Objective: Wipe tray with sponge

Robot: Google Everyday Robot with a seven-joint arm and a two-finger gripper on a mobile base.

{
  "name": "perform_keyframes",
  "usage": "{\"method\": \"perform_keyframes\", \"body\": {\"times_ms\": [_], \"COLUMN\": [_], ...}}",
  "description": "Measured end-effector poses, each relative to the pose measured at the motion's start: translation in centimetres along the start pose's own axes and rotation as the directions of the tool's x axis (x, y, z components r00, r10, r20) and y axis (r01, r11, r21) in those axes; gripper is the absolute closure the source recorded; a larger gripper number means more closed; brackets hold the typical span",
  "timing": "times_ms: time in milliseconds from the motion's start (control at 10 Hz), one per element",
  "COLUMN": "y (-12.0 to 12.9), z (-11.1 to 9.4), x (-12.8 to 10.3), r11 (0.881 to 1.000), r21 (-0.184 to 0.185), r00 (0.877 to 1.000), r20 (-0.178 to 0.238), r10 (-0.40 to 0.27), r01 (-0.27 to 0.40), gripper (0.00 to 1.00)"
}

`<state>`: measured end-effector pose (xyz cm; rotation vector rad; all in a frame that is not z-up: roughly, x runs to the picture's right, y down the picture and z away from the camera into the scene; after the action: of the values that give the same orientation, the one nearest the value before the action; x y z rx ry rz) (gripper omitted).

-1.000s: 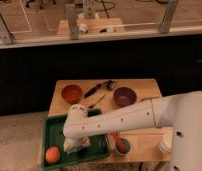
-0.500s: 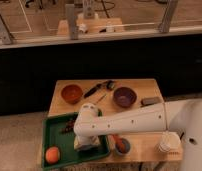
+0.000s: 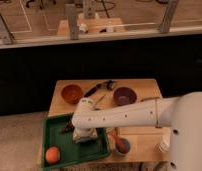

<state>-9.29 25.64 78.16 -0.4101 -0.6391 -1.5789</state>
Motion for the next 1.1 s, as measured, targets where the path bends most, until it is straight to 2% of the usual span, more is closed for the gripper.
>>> {"method": "perform_keyframes", "body": {"times_ms": [100,300,500,900,1100], "y": [-1.4,-2.5,-2.9,-1.0,0.9], "z": [0.2,0.2,-0.5,-1.8,-2.0], "x": [0.8,1.0,-0.6,-4.9,-5.9], "r11": [1.000,1.000,0.998,0.998,0.999], "r21": [0.004,0.011,0.017,0.017,0.015], "r00": [1.000,1.000,0.998,0.998,0.998], "r20": [-0.010,-0.015,-0.009,0.024,0.049], "r10": [-0.012,-0.026,-0.058,-0.064,-0.039], "r01": [0.012,0.026,0.058,0.064,0.038], "gripper": [1.00,1.00,1.00,1.00,1.00]}}
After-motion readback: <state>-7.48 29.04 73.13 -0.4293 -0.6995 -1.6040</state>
